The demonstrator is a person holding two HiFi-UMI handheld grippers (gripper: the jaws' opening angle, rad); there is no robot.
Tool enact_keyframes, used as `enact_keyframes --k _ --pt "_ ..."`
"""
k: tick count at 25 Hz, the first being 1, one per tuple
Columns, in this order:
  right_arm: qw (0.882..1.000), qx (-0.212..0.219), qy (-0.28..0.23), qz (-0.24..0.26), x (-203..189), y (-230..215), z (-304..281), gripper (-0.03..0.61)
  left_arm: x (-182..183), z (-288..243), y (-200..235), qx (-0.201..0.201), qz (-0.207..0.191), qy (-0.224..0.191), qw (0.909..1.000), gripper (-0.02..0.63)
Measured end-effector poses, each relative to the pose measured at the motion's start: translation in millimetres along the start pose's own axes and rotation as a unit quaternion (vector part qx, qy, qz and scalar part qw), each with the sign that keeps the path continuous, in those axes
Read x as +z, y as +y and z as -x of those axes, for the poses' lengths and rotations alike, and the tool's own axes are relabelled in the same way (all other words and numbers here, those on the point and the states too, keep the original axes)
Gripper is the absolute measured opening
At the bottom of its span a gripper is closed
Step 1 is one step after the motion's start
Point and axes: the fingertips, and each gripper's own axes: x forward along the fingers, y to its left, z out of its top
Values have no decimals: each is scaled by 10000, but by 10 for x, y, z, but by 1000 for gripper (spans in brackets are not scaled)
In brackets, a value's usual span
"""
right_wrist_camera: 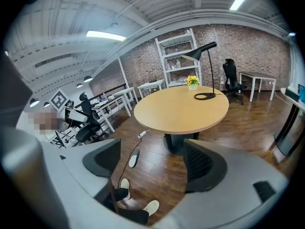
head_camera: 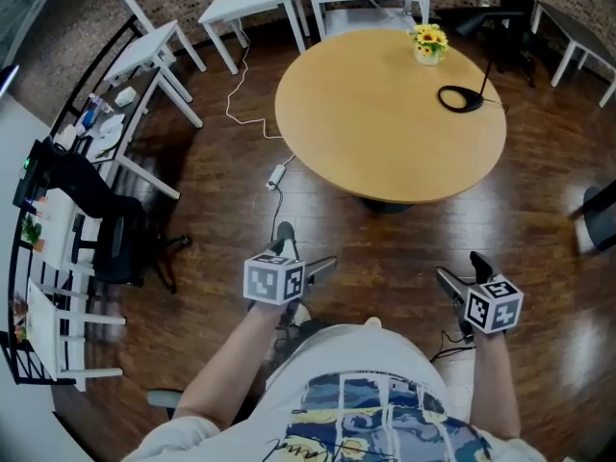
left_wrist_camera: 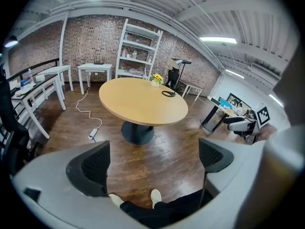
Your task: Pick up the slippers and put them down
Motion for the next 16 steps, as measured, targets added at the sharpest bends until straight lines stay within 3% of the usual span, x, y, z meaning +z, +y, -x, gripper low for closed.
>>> enact_keyframes --k 11,16 --pt "9996 120 155 182 -4 164 -60 402 -126 57 138 79 90 -11 9999 580" --pt "9990 -239 372 9 -252 39 414 402 -259 -60 -244 -375 62 106 9992 580"
